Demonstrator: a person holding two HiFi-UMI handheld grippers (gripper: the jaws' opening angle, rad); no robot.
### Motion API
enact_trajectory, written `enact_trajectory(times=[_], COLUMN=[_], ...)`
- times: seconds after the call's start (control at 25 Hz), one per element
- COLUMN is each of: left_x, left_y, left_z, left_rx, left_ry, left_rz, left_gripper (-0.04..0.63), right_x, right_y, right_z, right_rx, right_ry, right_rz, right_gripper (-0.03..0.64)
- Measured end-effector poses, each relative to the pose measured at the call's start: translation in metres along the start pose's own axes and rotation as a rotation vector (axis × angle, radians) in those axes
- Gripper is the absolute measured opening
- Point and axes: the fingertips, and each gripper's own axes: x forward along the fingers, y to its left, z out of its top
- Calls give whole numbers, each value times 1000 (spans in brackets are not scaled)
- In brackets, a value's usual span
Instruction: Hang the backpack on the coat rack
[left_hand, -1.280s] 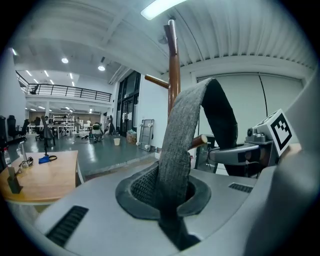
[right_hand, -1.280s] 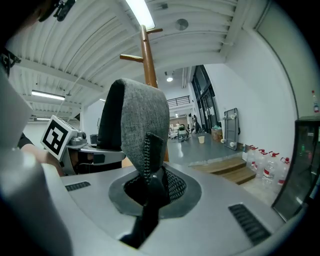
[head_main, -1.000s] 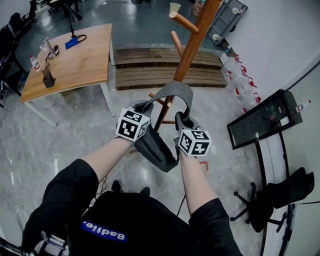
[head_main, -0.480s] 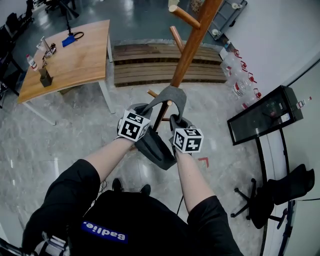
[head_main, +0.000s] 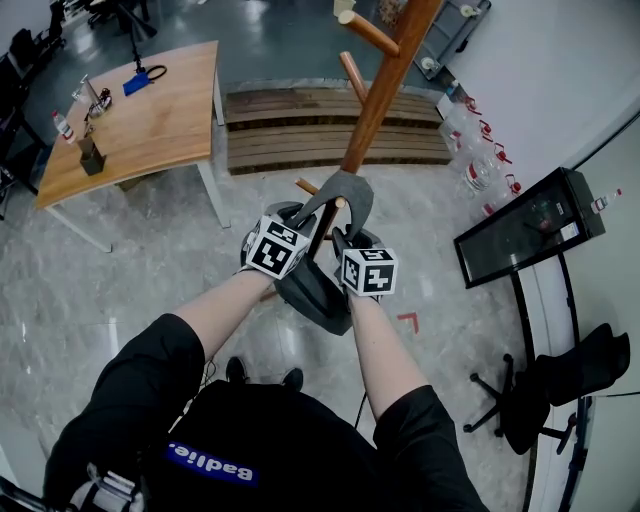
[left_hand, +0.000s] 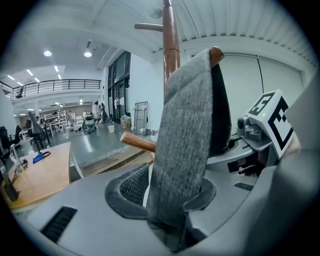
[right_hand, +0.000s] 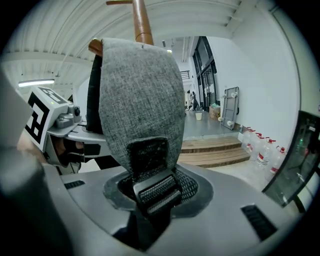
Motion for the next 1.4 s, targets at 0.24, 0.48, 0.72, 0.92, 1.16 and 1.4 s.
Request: enact_trajectory(times=[0.24,0.48,0.72,0.92,1.16,1.4], left_x=[-9,-23,-49,-81,-125,-172], left_y=[-16,-22,-31,-47,-66,-91], left_z=[18,31,55,71,77,51], left_rx=[49,84,136,147,113,51], left_ry=[-29,-74,-152,-206,-279,-338], left_rz=[-42,-59,-75,-112,-157,-216], left_gripper=[179,202,206,206,206,206], right_x=[-7,-21,-48,-77,-119,-157], right_y=[-6,-1,-4,3,39,96], right_z=[1,14,19,22,23,7], right_rx=[-18,-61,-103,-140,-91,19], right_ry=[8,-26,-41,-66,-163,-303], right_rz=[-40,-71,-103,-105,-34,99], right_gripper=[240,281,287,287,287,285])
